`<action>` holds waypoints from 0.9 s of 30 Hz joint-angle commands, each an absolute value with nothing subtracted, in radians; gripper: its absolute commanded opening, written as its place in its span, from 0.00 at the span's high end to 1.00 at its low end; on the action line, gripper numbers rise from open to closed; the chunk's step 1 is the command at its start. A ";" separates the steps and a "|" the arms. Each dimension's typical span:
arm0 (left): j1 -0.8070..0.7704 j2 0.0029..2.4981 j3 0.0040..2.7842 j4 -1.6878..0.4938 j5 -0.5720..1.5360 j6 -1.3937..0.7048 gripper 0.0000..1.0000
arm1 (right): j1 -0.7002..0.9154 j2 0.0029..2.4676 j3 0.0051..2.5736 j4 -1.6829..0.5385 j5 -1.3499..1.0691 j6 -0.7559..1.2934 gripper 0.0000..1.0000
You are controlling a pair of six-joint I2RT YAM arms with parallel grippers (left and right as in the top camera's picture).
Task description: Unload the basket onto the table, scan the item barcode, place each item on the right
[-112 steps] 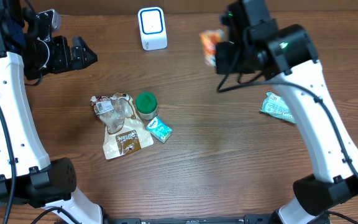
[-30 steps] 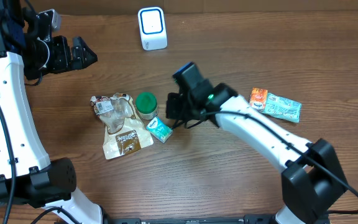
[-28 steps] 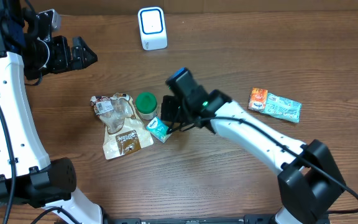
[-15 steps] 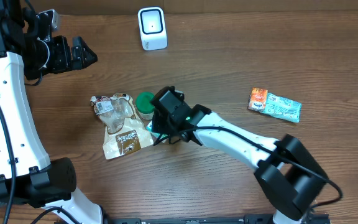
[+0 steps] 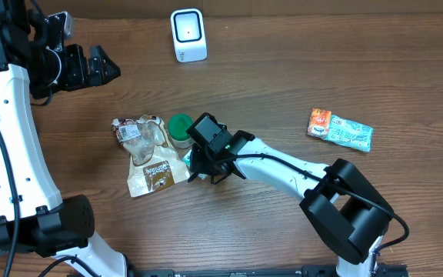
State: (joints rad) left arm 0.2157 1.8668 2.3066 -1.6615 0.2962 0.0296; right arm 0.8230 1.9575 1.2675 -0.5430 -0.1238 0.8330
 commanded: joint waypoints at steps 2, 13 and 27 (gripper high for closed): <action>0.209 1.858 2.323 -1.664 0.304 0.046 0.00 | 0.783 1.961 1.284 -0.593 -0.126 0.657 0.96; 0.209 1.858 2.323 -1.664 0.304 0.046 0.00 | 0.659 1.961 1.415 -0.830 0.047 0.302 0.96; 0.209 1.858 2.323 -1.664 0.304 0.046 0.00 | 0.747 1.961 1.417 -0.849 -0.395 0.499 0.96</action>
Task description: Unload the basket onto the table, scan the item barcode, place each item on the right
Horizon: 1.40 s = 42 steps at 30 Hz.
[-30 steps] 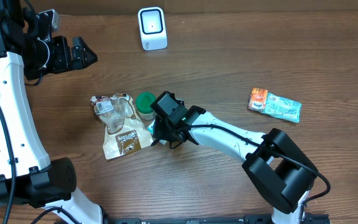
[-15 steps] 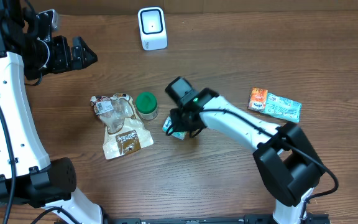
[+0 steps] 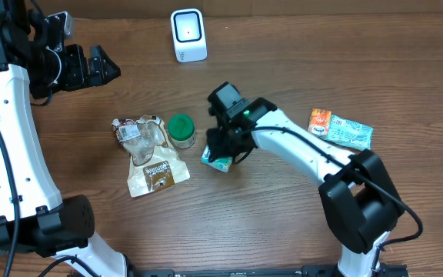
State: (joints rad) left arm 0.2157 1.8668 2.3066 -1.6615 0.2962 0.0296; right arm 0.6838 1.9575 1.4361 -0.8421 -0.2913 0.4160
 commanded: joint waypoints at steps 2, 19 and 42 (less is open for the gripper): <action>0.209 1.858 2.323 -1.664 0.304 0.046 0.00 | 0.784 1.961 1.400 -0.855 -0.395 0.503 0.96; 0.209 1.858 2.323 -1.664 0.304 0.046 0.01 | 0.763 2.005 1.330 -0.831 -0.284 0.756 0.96; 0.209 1.858 2.323 -1.664 0.304 0.046 0.01 | 0.417 1.998 1.380 -0.712 -0.421 0.524 0.86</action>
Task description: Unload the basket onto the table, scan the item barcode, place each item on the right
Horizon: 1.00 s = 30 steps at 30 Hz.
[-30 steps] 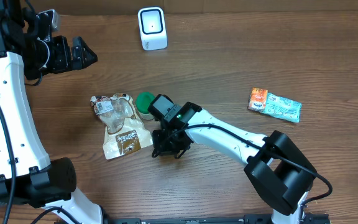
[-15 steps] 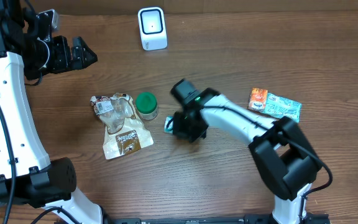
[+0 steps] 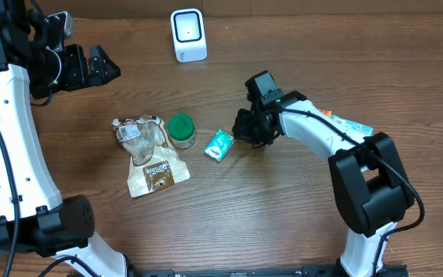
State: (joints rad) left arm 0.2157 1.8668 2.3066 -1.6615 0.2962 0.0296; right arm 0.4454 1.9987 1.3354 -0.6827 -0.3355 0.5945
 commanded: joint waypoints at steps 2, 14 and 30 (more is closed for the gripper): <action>0.209 1.858 2.323 -1.664 0.304 0.046 0.00 | 0.409 1.987 1.406 -0.756 -0.452 0.517 0.83; 0.209 1.858 2.323 -1.663 0.304 0.046 0.00 | 0.484 1.949 1.451 -0.763 -0.363 0.582 0.75; 0.209 1.858 2.323 -1.663 0.304 0.046 0.00 | 0.616 2.030 1.441 -0.516 -0.239 0.743 0.85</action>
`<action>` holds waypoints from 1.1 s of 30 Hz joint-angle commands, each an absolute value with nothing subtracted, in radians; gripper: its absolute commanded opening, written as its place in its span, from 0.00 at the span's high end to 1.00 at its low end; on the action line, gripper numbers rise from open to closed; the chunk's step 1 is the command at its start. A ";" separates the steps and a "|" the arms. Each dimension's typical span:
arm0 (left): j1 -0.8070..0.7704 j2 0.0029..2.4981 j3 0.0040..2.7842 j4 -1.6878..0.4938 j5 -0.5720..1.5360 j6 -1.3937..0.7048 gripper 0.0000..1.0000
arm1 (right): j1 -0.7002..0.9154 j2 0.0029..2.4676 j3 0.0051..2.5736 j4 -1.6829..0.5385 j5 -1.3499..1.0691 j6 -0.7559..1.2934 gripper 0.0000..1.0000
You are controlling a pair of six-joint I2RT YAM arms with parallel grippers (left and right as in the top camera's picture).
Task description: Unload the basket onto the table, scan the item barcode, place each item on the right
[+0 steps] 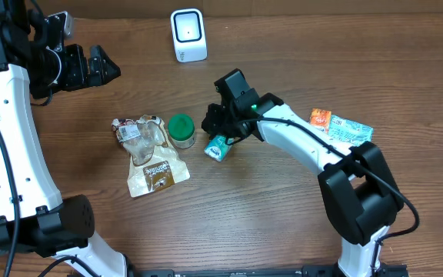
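A small teal packet (218, 148) lies flat on the table right of the green-lidded jar. My right gripper (221, 131) hangs directly over the packet's upper end and hides it; its fingers look open, at the packet but not lifting it. The white barcode scanner (188, 35) stands upright at the back edge of the table, facing forward. At the far left my left gripper (104, 65) is held high and open, with nothing in it.
A green-lidded jar (181, 129), a crumpled clear bag (137, 132) and a brown pouch (157, 172) sit just left of the teal packet. Orange and teal snack packets (341, 128) lie at the right.
My right gripper has moved left from a spot beside the teal packet to directly over its upper end. The packet has stayed where it lay. The left arm is unchanged.
My right gripper was first down by the jar and pouch. Then it was farther right with the teal packet under it. Later the packet lay alone on the table with the gripper off to its right. Now the gripper is back over it.
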State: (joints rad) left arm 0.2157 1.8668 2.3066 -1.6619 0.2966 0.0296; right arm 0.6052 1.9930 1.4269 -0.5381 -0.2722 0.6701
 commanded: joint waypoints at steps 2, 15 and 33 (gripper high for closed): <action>0.209 1.858 2.323 -1.663 0.304 0.046 0.00 | 0.618 2.047 1.441 -0.500 -0.231 0.772 0.90; 0.209 1.858 2.323 -1.663 0.304 0.046 0.00 | 0.609 2.078 1.442 -0.620 -0.275 0.731 0.96; 0.209 1.858 2.323 -1.663 0.304 0.046 0.01 | 0.387 2.072 1.765 -1.229 -0.465 0.224 0.96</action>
